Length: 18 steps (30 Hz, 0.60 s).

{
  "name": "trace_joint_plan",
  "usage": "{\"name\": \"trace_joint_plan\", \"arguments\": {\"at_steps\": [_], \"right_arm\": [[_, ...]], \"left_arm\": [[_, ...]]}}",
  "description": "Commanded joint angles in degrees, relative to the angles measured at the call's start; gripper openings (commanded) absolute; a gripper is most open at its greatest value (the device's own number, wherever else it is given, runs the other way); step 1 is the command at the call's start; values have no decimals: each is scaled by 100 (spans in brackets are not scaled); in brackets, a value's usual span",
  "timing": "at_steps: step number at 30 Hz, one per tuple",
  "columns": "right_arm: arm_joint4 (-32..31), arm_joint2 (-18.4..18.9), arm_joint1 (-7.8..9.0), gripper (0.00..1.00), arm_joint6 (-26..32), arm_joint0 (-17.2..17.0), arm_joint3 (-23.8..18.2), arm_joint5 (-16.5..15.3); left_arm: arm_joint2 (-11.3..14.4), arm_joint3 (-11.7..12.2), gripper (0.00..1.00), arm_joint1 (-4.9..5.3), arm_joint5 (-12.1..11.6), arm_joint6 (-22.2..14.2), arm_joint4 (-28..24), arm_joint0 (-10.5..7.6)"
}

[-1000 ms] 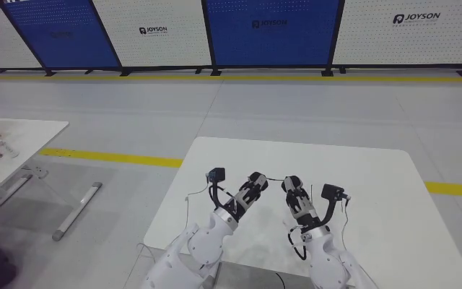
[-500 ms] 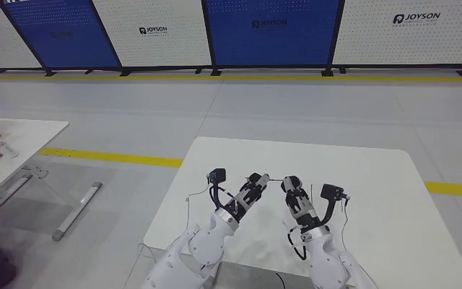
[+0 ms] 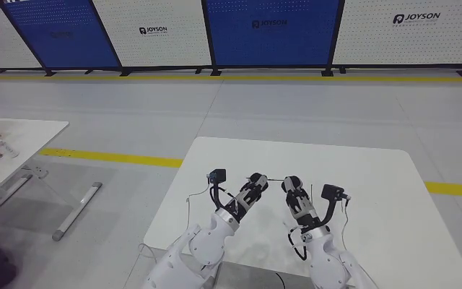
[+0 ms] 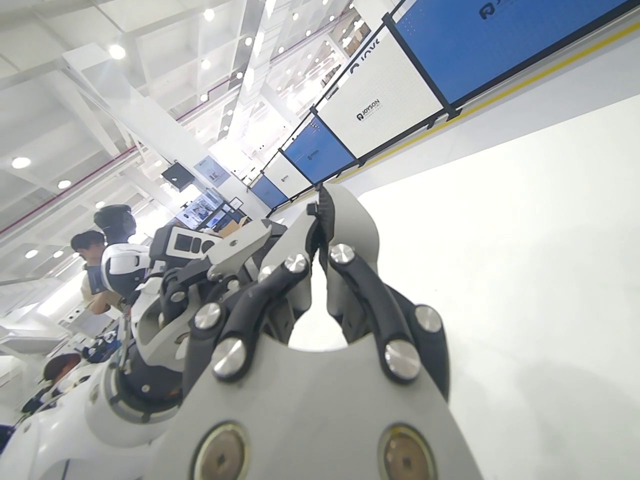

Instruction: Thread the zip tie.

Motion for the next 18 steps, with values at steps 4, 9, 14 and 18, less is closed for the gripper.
{"name": "trace_joint_plan", "arguments": {"at_steps": [4, 9, 14, 18], "right_arm": [[4, 8, 0, 0, 7, 2, 2, -11], [47, 18, -1, 0, 17, -3, -7, -26], [61, 33, -1, 0, 13, -16, -27, -24], [74, 35, -1, 0, 17, -22, -28, -29]], "left_arm": [[6, 5, 0, -1, 10, -14, 8, -5], [18, 12, 0, -6, 27, -2, -6, -5], [37, 7, 0, -15, 46, 27, -64, -13], [40, 3, 0, -17, 53, 34, -50, -12]]}}
